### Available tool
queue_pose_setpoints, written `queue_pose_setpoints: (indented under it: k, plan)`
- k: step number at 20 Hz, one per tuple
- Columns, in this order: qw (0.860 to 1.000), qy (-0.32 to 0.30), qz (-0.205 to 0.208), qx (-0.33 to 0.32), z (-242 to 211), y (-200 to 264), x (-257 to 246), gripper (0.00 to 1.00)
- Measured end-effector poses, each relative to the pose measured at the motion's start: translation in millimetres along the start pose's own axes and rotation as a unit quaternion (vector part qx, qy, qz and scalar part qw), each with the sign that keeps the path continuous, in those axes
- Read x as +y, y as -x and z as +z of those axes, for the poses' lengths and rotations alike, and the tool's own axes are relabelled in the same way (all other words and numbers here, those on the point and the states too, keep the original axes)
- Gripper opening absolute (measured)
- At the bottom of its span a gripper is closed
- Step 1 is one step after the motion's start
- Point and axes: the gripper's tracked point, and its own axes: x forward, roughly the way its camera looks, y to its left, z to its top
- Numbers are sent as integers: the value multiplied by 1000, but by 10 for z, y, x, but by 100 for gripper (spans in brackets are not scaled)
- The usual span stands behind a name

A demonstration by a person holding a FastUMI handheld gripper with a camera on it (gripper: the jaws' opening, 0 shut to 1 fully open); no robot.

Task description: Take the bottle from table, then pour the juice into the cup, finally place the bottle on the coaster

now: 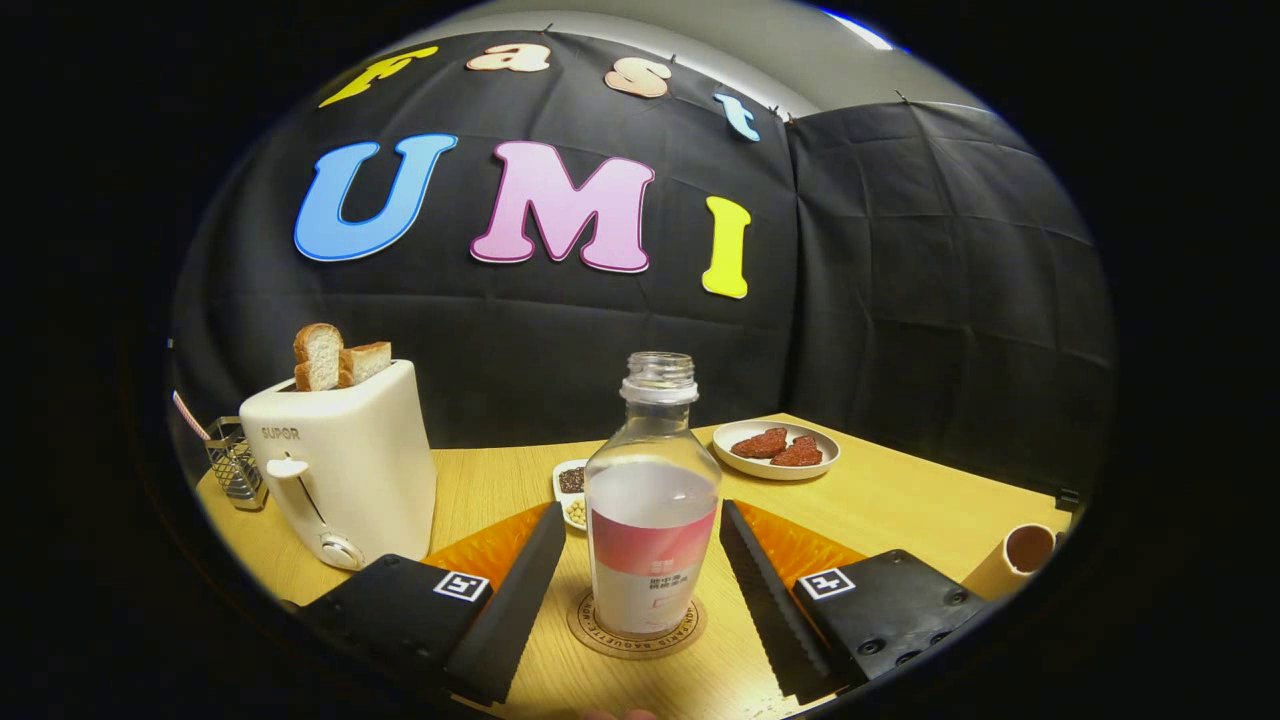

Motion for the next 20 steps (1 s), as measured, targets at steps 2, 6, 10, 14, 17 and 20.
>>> queue_pose_setpoints:
  k: [2,6,10,14,17,20]
  plan:
    - [1000,-4,5,4,16,69,-17,96]
    - [1000,3,12,8,118,323,-101,96]
    - [1000,12,24,-2,353,702,-205,96]
    - [999,16,43,-13,583,1125,-294,96]
    - [998,29,60,-22,728,1414,-338,96]
    - [996,24,82,-32,856,1652,-330,96]
